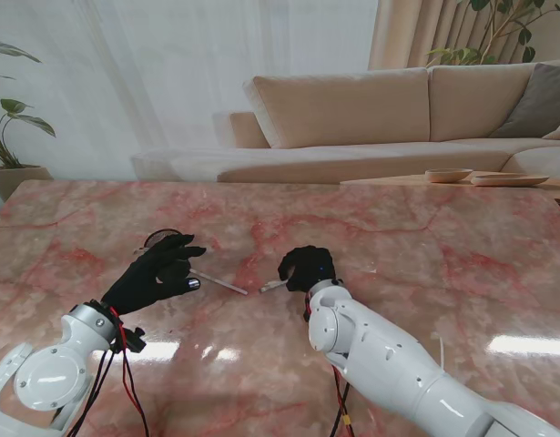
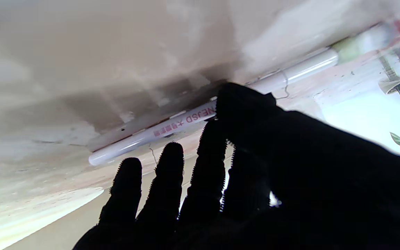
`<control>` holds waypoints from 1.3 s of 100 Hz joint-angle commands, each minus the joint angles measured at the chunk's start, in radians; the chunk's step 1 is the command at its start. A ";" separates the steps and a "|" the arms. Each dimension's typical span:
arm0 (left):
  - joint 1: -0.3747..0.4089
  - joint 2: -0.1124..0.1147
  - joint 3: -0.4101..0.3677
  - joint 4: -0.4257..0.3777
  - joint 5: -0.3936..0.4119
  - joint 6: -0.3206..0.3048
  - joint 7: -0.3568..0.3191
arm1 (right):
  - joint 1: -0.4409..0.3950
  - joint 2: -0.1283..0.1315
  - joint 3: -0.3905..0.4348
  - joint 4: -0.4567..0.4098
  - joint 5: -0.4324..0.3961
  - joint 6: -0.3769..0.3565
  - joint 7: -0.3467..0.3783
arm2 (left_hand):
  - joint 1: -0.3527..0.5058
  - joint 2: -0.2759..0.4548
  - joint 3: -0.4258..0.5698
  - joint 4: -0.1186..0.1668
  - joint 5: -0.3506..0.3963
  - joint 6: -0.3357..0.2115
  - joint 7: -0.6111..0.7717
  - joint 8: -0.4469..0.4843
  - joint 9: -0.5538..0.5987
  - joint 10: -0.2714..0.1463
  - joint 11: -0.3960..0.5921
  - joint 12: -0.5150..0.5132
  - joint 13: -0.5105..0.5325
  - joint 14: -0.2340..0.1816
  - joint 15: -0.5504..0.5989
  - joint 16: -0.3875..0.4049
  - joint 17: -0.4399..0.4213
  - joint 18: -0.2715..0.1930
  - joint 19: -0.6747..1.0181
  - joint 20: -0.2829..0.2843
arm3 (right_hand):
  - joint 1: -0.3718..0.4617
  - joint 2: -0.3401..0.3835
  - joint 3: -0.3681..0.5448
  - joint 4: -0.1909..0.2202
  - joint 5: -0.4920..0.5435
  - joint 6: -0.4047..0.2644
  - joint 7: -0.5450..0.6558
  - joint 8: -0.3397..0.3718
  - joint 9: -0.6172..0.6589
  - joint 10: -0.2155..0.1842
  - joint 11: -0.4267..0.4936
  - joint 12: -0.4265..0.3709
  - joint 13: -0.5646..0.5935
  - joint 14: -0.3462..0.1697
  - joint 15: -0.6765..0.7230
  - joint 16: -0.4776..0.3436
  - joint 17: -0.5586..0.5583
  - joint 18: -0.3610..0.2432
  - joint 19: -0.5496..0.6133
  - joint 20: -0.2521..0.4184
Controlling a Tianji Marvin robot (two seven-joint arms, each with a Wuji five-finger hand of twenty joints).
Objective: Insert makeup brushes into the holder
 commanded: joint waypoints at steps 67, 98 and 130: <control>0.002 -0.004 0.004 0.004 -0.002 0.007 0.005 | -0.137 0.035 0.167 -0.242 0.066 0.068 0.020 | 0.019 0.033 0.005 0.028 -0.008 -0.030 0.009 0.013 -0.023 -0.001 -0.023 0.001 -0.035 -0.052 -0.017 -0.004 -0.006 -0.016 -0.035 -0.010 | -0.025 0.017 0.035 0.006 0.126 0.000 0.093 0.039 0.038 0.074 0.041 0.023 -0.025 -0.023 0.000 0.030 -0.015 -0.030 -0.019 0.035; 0.001 -0.003 0.008 0.003 0.000 0.009 0.004 | -0.174 0.054 0.208 -0.297 0.053 0.063 0.028 | 0.026 0.031 0.006 0.025 -0.009 -0.027 0.008 0.012 -0.026 0.004 -0.021 0.001 -0.038 -0.048 -0.018 -0.002 -0.010 -0.011 -0.029 0.000 | -0.013 0.100 -0.122 -0.012 0.030 -0.005 0.046 -0.099 0.011 0.091 -0.020 -0.010 -0.032 -0.006 -0.025 0.025 -0.017 -0.015 -0.045 0.044; 0.010 -0.002 -0.003 -0.010 0.011 0.003 0.002 | -0.170 0.122 0.178 -0.305 -0.105 0.001 0.133 | 0.029 0.027 0.006 0.025 -0.009 -0.028 0.008 0.013 -0.028 0.003 -0.023 -0.001 -0.039 -0.050 -0.022 -0.002 -0.011 -0.010 -0.031 0.002 | -0.127 0.026 -0.357 0.040 -0.105 0.121 -0.314 -0.309 -0.092 0.107 -0.134 -0.098 -0.078 0.027 -0.095 0.000 -0.043 0.014 -0.120 0.046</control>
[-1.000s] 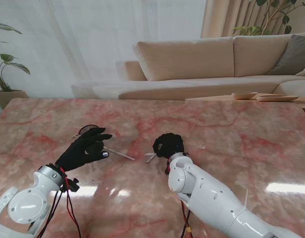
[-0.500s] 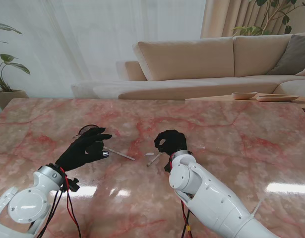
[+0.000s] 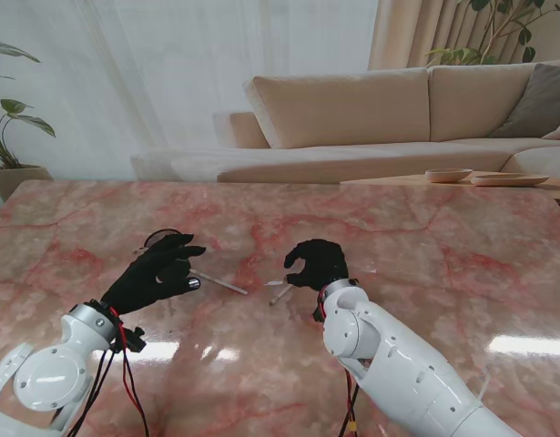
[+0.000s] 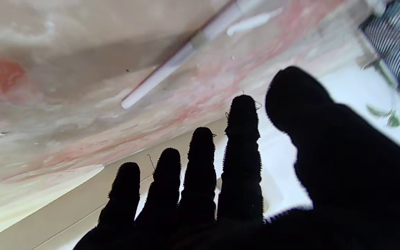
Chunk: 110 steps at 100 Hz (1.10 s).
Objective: Insert makeup brushes into the holder
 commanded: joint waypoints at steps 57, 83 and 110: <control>0.009 -0.001 -0.004 -0.001 0.007 -0.003 -0.001 | 0.062 0.009 -0.137 0.104 -0.003 -0.111 0.036 | 0.026 0.025 0.011 0.024 -0.009 -0.034 0.010 0.014 -0.026 -0.005 -0.022 -0.001 -0.037 -0.053 -0.022 -0.001 -0.008 -0.016 -0.030 -0.004 | 0.040 -0.095 0.136 0.049 0.014 -0.090 -0.012 0.098 -0.090 -0.013 -0.018 -0.011 -0.051 0.005 -0.051 -0.014 -0.035 0.003 -0.056 0.022; 0.013 -0.001 -0.008 0.000 0.007 -0.004 0.000 | 0.076 -0.004 -0.176 0.152 -0.002 -0.113 0.017 | 0.025 0.026 0.012 0.024 -0.009 -0.031 0.010 0.014 -0.027 -0.003 -0.020 -0.001 -0.037 -0.053 -0.021 0.000 -0.008 -0.016 -0.030 -0.005 | 0.128 -0.114 0.129 -0.055 0.046 -0.144 0.239 0.063 -0.075 -0.013 0.004 -0.011 -0.050 0.000 -0.032 -0.013 -0.030 0.002 -0.051 0.030; 0.012 -0.001 -0.007 0.003 0.006 -0.005 0.001 | 0.072 -0.007 -0.178 0.169 -0.015 -0.103 -0.008 | 0.025 0.028 0.012 0.024 -0.009 -0.028 0.009 0.013 -0.029 0.000 -0.021 -0.001 -0.039 -0.051 -0.023 -0.001 -0.009 -0.015 -0.031 -0.006 | 0.150 -0.081 0.159 -0.048 0.171 -0.161 0.341 0.052 -0.016 -0.022 0.023 -0.009 -0.031 -0.007 -0.004 -0.006 -0.016 0.002 -0.030 0.032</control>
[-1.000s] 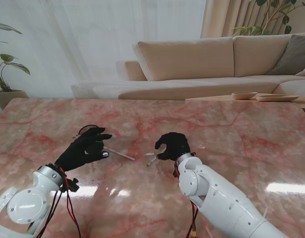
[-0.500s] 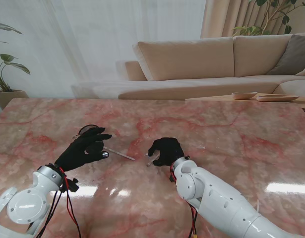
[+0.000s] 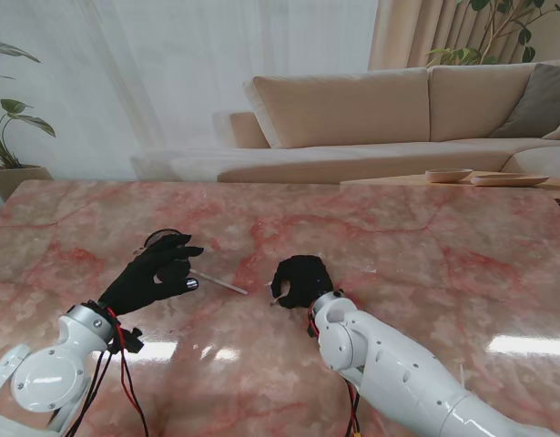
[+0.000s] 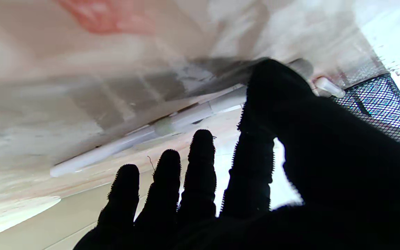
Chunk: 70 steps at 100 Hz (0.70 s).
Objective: Insert makeup brushes into the holder
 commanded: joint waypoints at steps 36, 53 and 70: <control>0.006 -0.001 -0.001 0.004 0.001 -0.002 0.001 | -0.003 -0.010 -0.023 0.060 0.006 0.005 0.000 | 0.023 0.032 0.010 0.023 -0.011 -0.028 0.006 0.012 -0.027 -0.002 -0.022 -0.002 -0.038 -0.052 -0.023 -0.001 -0.008 -0.015 -0.031 -0.008 | 0.036 -0.021 0.168 -0.011 0.141 -0.029 0.129 0.028 0.072 -0.033 0.049 0.020 -0.005 -0.029 0.050 -0.001 -0.009 -0.032 0.048 0.011; 0.005 -0.003 0.000 0.006 0.000 -0.002 0.006 | 0.004 -0.007 -0.034 0.065 0.009 -0.001 0.020 | 0.021 0.034 0.009 0.023 -0.013 -0.029 0.005 0.012 -0.026 -0.006 -0.022 -0.002 -0.038 -0.054 -0.023 -0.001 -0.008 -0.017 -0.032 -0.009 | 0.021 0.019 0.217 0.007 0.135 -0.029 0.075 0.248 0.043 -0.031 0.076 0.052 -0.034 -0.042 0.057 0.007 -0.017 -0.048 0.021 0.014; 0.005 -0.003 0.000 0.008 0.001 -0.002 0.008 | -0.012 0.002 -0.011 0.027 0.001 0.000 0.026 | 0.020 0.034 0.008 0.023 -0.013 -0.031 0.006 0.012 -0.026 -0.005 -0.023 -0.001 -0.037 -0.055 -0.023 -0.001 -0.008 -0.016 -0.033 -0.010 | 0.011 0.033 0.230 0.005 0.133 -0.032 0.056 0.297 0.039 -0.034 0.086 0.063 -0.037 -0.044 0.055 0.008 -0.019 -0.054 0.015 0.031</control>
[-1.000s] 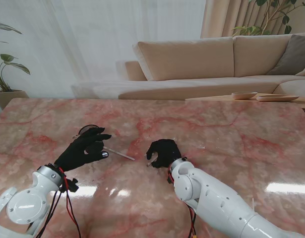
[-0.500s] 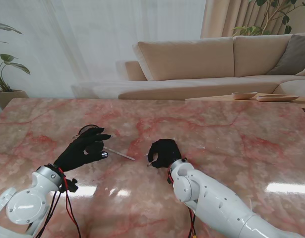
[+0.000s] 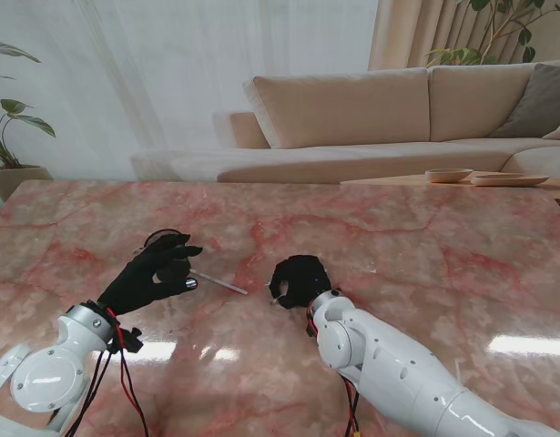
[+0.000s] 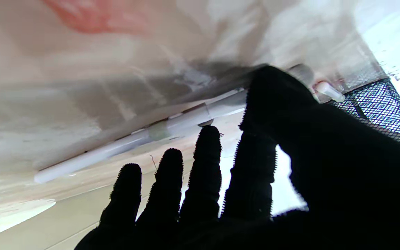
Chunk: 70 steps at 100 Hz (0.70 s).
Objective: Insert makeup brushes into the holder
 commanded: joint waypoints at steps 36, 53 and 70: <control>-0.001 -0.004 0.007 0.009 -0.003 0.001 0.007 | -0.122 0.033 0.143 -0.187 -0.020 0.027 0.004 | 0.024 0.037 0.008 0.023 -0.015 -0.025 0.005 0.011 -0.030 -0.002 -0.022 -0.001 -0.039 -0.051 -0.024 -0.001 -0.008 -0.012 -0.031 -0.009 | 0.067 0.079 0.082 0.048 0.088 -0.032 0.099 0.111 0.003 0.018 0.047 0.032 -0.035 -0.031 0.008 0.008 -0.018 -0.042 -0.014 0.043; -0.002 -0.005 0.009 0.010 -0.002 0.006 0.011 | -0.172 0.034 0.211 -0.294 0.001 0.046 -0.001 | 0.040 0.031 0.015 0.023 -0.013 -0.024 0.005 0.011 -0.031 0.008 -0.019 0.001 -0.040 -0.034 -0.020 0.003 -0.009 0.003 -0.020 0.002 | 0.069 0.075 0.084 0.049 0.088 -0.028 0.094 0.120 0.004 0.022 0.045 0.033 -0.035 -0.029 0.009 0.010 -0.017 -0.040 -0.011 0.049; -0.010 -0.006 0.018 0.018 0.001 0.015 0.016 | -0.223 0.031 0.280 -0.410 0.058 0.063 0.001 | 0.068 -0.010 0.037 0.017 -0.011 -0.024 0.013 0.015 -0.034 0.014 -0.010 0.015 -0.043 -0.014 -0.015 0.022 -0.022 0.028 0.010 0.048 | 0.072 0.070 0.085 0.051 0.090 -0.020 0.093 0.127 0.005 0.027 0.041 0.032 -0.033 -0.025 0.008 0.011 -0.015 -0.036 -0.010 0.051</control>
